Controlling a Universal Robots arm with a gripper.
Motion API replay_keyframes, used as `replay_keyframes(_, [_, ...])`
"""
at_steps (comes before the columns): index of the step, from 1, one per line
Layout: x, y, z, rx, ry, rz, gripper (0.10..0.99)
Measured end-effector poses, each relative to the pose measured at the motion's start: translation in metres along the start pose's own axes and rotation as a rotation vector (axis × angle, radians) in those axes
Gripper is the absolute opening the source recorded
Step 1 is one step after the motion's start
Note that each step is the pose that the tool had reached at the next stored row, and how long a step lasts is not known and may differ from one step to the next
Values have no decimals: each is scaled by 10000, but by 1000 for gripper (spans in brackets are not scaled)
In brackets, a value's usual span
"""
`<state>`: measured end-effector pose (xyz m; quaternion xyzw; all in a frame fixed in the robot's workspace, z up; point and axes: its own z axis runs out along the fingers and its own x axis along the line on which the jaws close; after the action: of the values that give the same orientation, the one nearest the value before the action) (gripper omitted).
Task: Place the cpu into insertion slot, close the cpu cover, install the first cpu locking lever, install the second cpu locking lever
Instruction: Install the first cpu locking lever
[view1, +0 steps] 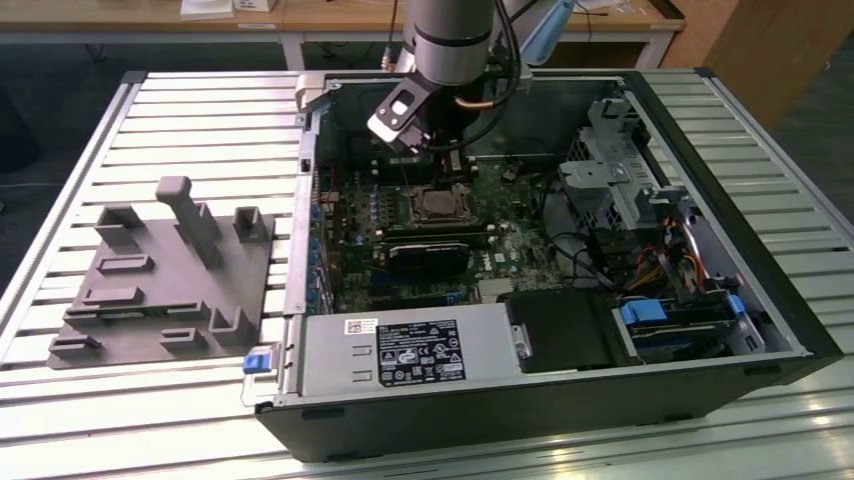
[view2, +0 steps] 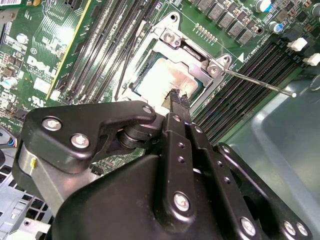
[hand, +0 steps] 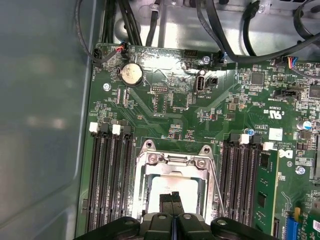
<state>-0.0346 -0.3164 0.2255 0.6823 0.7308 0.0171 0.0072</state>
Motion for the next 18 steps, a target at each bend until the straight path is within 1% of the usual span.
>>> replay_keyframes(5, [0, 1, -18, 0, 1, 0, 106])
replay_keyframes(12, [1, 3, -70, -1, 0, 0, 106])
replay_keyframes(15, [2, 5, -121, -2, 0, 0, 106])
replay_keyframes(18, [3, 8, -218, -2, 1, 0, 106])
